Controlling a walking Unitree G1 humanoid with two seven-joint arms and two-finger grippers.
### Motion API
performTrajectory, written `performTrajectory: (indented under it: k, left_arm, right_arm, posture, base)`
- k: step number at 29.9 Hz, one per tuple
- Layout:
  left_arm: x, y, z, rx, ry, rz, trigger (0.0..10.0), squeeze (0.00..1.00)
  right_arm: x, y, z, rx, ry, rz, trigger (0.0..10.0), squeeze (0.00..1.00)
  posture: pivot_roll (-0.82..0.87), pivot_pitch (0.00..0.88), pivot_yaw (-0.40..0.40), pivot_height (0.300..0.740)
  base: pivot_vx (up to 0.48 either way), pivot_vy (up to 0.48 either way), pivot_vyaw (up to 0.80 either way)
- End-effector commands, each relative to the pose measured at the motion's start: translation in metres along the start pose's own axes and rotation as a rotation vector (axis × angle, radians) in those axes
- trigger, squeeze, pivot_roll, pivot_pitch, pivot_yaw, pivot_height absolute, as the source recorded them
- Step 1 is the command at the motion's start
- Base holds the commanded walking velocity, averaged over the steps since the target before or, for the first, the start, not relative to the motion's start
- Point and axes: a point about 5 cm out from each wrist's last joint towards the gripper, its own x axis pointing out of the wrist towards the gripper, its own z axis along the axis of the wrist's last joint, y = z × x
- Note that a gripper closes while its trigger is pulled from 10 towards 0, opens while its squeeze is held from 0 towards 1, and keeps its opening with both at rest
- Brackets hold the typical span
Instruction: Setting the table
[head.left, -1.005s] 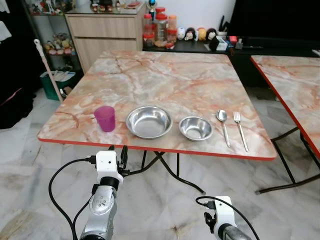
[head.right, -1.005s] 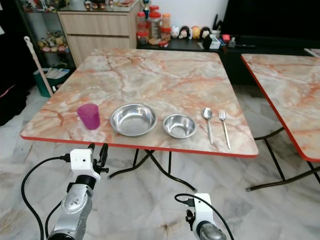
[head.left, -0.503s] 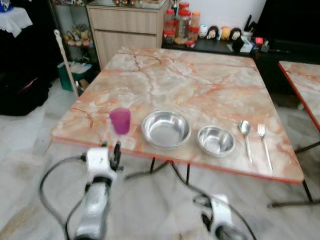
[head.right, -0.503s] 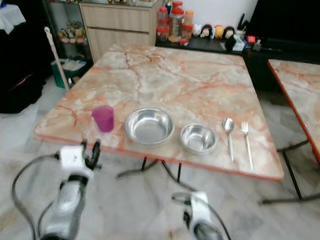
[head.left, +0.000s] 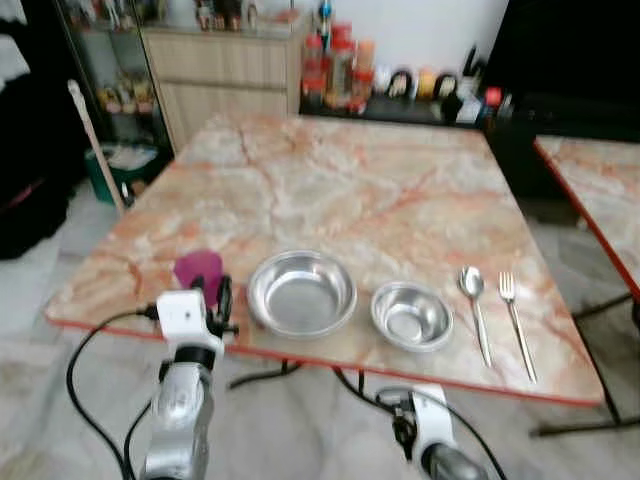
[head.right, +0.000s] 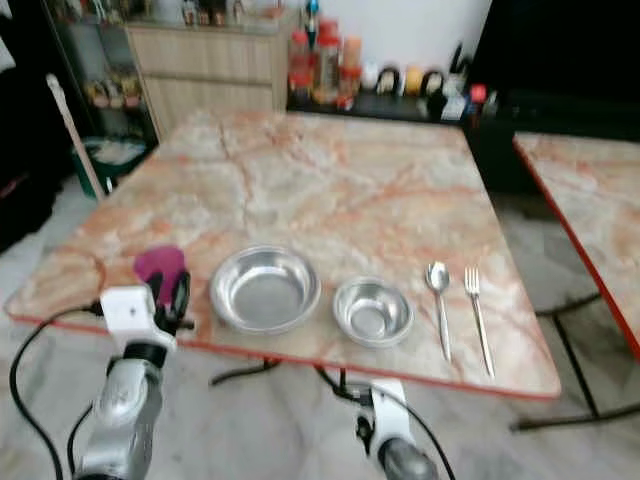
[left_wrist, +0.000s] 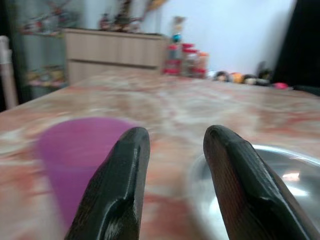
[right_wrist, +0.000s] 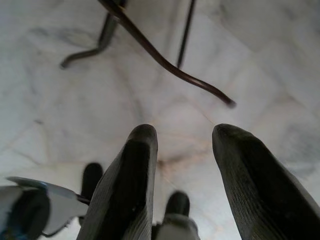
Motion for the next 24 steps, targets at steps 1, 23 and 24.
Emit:
performTrajectory:
  k: [1, 23, 24]
  left_arm:
    - [-0.004, -0.008, 0.003, -0.014, 0.009, -0.048, 10.0, 0.00]
    - [-0.004, -0.013, 0.017, -0.318, 0.325, 0.021, 10.0, 1.00]
    - [-0.001, -0.011, 0.015, -0.290, 0.348, 0.051, 10.0, 0.98]
  right_arm:
    - [-0.001, -0.004, -0.002, 0.000, 0.006, -0.013, 10.0, 0.00]
    - [-0.002, -0.004, -0.009, 0.005, 0.021, -0.014, 10.0, 0.00]
    - [-0.002, -0.004, -0.009, 0.008, 0.021, -0.015, 10.0, 0.00]
  posture:
    - [0.05, 0.000, -0.045, 0.732]
    - [0.05, 0.000, -0.022, 0.732]
    - [0.04, 0.000, -0.018, 0.732]
  base:
    - [0.000, 0.000, 0.00]
    - [0.000, 0.000, 0.00]
    - [0.000, 0.000, 0.00]
